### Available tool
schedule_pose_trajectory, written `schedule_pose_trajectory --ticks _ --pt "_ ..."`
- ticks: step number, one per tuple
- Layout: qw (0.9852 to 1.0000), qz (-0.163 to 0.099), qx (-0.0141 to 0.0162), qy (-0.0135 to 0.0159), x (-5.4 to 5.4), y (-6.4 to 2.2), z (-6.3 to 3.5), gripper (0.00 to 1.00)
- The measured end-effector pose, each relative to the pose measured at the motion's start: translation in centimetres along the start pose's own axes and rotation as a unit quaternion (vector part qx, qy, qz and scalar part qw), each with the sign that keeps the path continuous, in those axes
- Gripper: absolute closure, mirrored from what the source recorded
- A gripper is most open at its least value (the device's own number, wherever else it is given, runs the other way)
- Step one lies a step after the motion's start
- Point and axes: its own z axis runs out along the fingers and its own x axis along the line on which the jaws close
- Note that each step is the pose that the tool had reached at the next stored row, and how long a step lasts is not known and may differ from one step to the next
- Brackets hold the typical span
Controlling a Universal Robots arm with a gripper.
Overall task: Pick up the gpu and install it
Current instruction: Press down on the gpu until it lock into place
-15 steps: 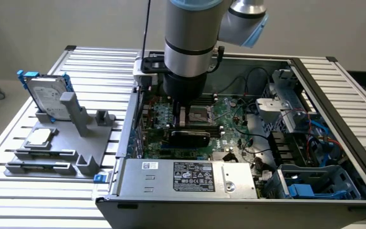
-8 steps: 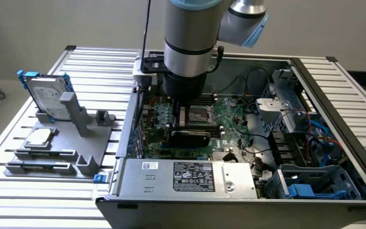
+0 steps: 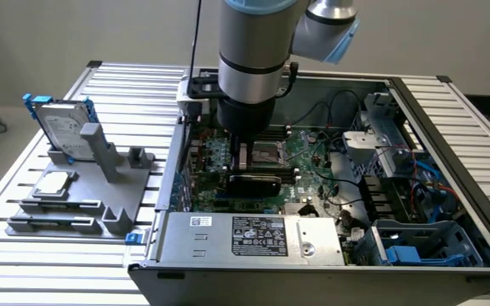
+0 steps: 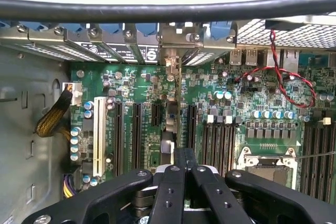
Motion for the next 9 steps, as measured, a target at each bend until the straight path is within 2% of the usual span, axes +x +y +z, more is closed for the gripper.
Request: schedule_pose_trajectory --ticks 9 --pt "1.0000 -0.002 0.0001 0.0000 0.01 -0.02 0.28 0.89"
